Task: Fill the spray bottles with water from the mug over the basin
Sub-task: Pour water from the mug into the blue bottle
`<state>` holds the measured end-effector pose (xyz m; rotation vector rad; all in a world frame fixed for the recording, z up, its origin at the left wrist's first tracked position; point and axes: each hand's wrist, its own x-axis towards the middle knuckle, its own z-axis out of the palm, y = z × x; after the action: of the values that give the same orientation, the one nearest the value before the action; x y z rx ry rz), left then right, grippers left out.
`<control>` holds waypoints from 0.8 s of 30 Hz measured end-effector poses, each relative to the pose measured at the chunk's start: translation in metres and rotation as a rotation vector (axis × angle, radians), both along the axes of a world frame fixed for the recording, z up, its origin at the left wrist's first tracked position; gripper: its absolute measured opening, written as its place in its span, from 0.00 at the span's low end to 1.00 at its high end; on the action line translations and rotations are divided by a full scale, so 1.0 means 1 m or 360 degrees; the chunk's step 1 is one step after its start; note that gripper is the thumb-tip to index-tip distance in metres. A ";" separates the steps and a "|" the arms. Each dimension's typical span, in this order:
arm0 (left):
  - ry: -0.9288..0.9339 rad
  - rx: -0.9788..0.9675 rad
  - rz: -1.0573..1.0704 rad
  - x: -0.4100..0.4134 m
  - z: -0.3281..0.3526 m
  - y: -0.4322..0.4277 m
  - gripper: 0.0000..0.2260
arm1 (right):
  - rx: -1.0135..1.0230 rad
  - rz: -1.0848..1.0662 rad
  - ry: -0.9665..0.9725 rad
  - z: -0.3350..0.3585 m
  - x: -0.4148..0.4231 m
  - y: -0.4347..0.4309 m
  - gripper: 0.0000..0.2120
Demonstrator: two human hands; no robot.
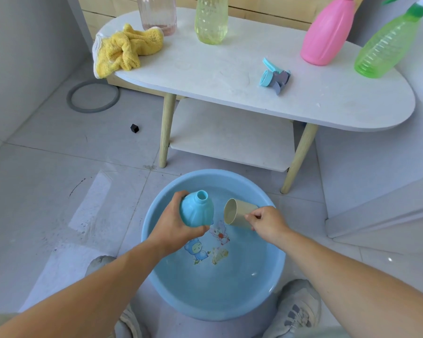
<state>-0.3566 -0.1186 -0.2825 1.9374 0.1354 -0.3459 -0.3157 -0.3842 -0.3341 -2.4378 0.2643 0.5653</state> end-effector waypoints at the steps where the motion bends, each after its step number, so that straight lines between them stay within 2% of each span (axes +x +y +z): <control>1: -0.0001 -0.0004 0.0002 0.000 0.000 0.000 0.33 | -0.0016 0.0012 0.0007 -0.001 0.000 -0.001 0.21; 17: 0.0003 0.0014 0.0005 0.001 -0.001 0.000 0.33 | -0.0013 0.0074 0.0078 -0.002 -0.005 0.005 0.21; 20: 0.0003 0.0011 0.0008 0.002 -0.002 0.001 0.33 | 0.0068 0.0011 0.0109 0.000 -0.006 0.004 0.20; 24: 0.0001 0.0013 0.0028 0.002 -0.002 0.004 0.33 | 0.0347 -0.0146 0.0070 0.024 -0.004 0.001 0.13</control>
<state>-0.3550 -0.1151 -0.2845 1.9433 0.1540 -0.3346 -0.3200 -0.3833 -0.3096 -2.1934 0.3143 0.5762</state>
